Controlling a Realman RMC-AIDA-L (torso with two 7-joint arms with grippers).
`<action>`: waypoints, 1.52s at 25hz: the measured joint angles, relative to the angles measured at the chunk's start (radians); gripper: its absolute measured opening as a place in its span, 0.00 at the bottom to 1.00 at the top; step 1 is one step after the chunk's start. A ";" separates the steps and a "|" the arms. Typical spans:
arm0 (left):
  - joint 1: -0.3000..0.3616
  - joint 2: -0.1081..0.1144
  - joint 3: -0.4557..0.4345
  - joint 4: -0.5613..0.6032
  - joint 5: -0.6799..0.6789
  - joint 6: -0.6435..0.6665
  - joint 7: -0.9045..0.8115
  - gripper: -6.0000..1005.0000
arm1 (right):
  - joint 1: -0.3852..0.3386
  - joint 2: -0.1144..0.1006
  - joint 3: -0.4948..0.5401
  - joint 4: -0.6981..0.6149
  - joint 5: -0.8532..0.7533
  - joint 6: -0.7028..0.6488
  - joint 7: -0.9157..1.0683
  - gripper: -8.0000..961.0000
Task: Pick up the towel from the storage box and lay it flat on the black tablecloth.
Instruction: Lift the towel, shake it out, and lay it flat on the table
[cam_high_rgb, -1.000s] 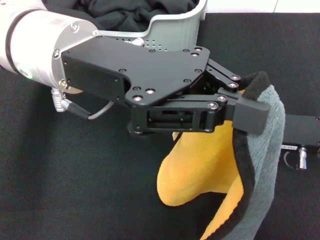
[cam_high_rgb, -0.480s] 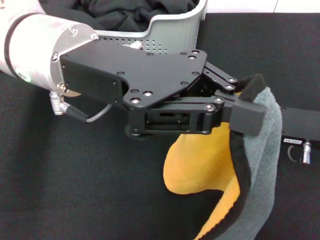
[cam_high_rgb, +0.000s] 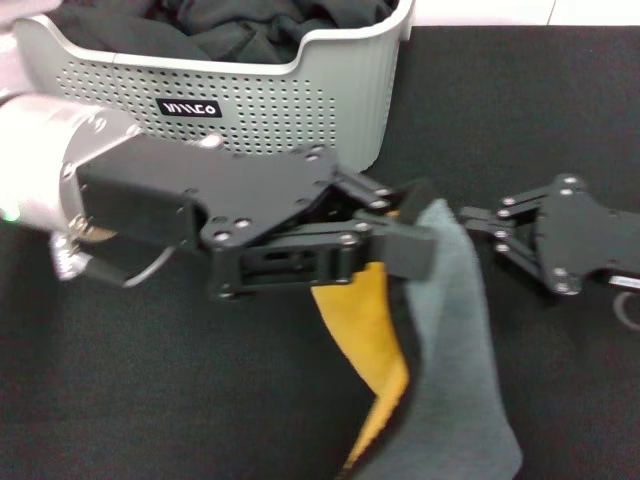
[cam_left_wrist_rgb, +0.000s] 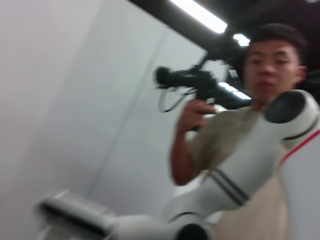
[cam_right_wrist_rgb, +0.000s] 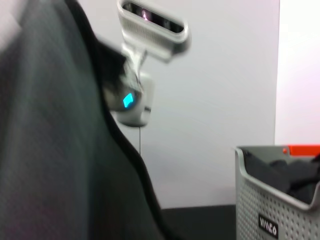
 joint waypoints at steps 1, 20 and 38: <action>0.018 0.000 -0.017 0.001 0.022 0.000 0.000 0.04 | -0.031 -0.002 0.000 -0.063 0.000 0.012 0.030 0.01; 0.345 0.009 -0.038 0.154 0.051 0.007 -0.028 0.04 | -0.624 0.004 0.001 -0.972 0.115 0.213 0.433 0.01; 0.612 0.048 0.046 0.322 -0.167 0.008 -0.046 0.04 | -0.702 -0.046 0.023 -0.935 0.311 0.234 0.499 0.01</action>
